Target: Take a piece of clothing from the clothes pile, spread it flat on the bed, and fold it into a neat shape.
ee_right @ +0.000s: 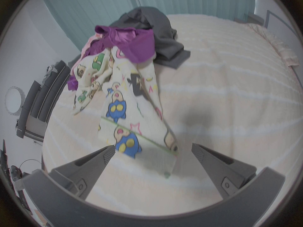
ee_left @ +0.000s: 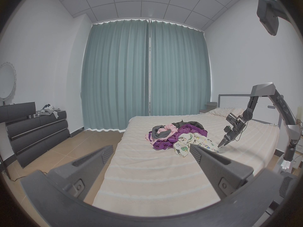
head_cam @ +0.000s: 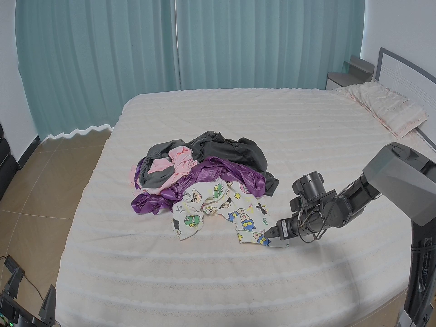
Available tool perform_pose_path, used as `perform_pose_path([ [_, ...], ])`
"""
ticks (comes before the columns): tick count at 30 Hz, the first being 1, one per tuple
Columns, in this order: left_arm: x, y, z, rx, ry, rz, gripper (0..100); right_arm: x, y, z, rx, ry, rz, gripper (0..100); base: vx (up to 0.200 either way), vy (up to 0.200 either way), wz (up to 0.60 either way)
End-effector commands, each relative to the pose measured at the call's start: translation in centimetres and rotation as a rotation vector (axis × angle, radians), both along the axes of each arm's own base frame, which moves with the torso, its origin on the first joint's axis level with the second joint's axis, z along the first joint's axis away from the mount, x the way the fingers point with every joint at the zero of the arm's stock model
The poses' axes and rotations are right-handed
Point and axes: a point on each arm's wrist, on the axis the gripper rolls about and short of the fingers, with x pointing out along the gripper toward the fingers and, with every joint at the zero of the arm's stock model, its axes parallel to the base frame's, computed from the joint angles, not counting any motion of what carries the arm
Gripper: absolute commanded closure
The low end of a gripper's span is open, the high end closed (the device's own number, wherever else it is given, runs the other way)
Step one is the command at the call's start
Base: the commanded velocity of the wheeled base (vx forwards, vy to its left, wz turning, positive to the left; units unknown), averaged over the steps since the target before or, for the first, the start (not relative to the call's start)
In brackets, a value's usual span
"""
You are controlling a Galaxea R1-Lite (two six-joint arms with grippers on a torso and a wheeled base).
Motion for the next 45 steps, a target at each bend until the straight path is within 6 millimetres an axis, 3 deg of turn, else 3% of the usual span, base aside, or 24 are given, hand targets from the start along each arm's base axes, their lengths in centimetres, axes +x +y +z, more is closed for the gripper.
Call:
perform_pose_path([
  [1,0.0,0.0,-0.5,0.0,-0.001,0.0,0,0.0,1.5,-2.5,-0.015,-0.014,0.014,0,0.0,0.0,0.0],
  [16,0.0,0.0,-0.5,0.0,-0.001,0.0,0,0.6,2.7,-2.1,-0.034,0.056,0.036,0,0.0,0.0,0.0],
  [17,0.0,0.0,-0.5,0.0,-0.001,0.0,0,0.6,2.7,-2.1,-0.034,0.056,0.036,100,0.0,0.0,0.0],
  [33,0.0,0.0,-0.5,0.0,-0.001,0.0,0,-0.1,1.9,-2.3,0.023,0.074,-0.052,100,0.0,0.0,0.0],
  [38,0.0,0.0,-0.5,-0.002,-0.001,0.0,0,-2.6,0.5,-1.9,0.15,-0.041,-0.009,100,0.0,0.0,0.0],
  [45,0.0,0.0,-0.5,0.0,-0.002,-0.001,0,-8.7,-1.1,1.3,0.319,-0.174,0.046,100,0.0,0.0,0.0],
])
